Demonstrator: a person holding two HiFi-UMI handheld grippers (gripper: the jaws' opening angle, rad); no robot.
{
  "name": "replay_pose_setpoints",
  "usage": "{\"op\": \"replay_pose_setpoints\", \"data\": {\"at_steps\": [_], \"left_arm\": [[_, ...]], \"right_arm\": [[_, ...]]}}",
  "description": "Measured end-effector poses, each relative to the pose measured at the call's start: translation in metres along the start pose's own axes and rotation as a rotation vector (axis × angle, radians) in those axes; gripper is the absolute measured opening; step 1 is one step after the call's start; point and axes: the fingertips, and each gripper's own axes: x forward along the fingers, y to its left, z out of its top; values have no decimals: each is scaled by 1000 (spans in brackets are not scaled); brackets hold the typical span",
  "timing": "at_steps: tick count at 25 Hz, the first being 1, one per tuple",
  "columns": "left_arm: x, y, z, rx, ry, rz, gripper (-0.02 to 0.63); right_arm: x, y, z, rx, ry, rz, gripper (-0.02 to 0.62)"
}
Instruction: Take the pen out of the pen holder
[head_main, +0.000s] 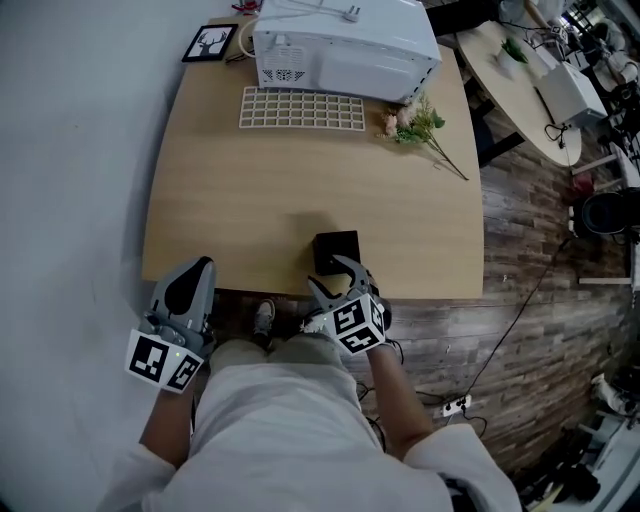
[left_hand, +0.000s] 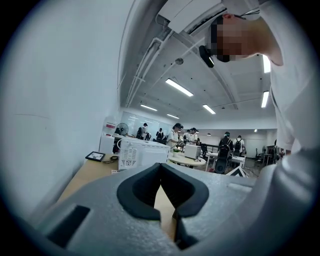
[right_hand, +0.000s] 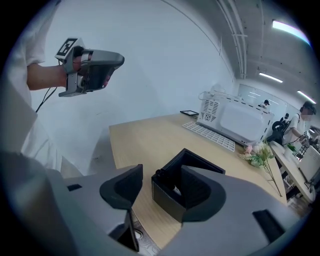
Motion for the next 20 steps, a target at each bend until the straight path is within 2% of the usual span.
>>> {"op": "replay_pose_setpoints", "data": {"at_steps": [2,4,9,13,20], "left_arm": [[-3,4,-1,-5,-1,11,12],[-4,8,-1,-12,-3,19,12],[0,11,0,-20,-15,19,12],[3,12,2,-25,-28,17,12],[-2,16,3,-39,-44,29,12]], "right_arm": [[1,-4,-1,-2,12,-7,204],[3,-5,-3,-15,26,-4,187],[5,-3,-3,-37,42,23,175],[5,2,-3,-56,51,61,126],[1,4,-3,-30,54,94,118]]}}
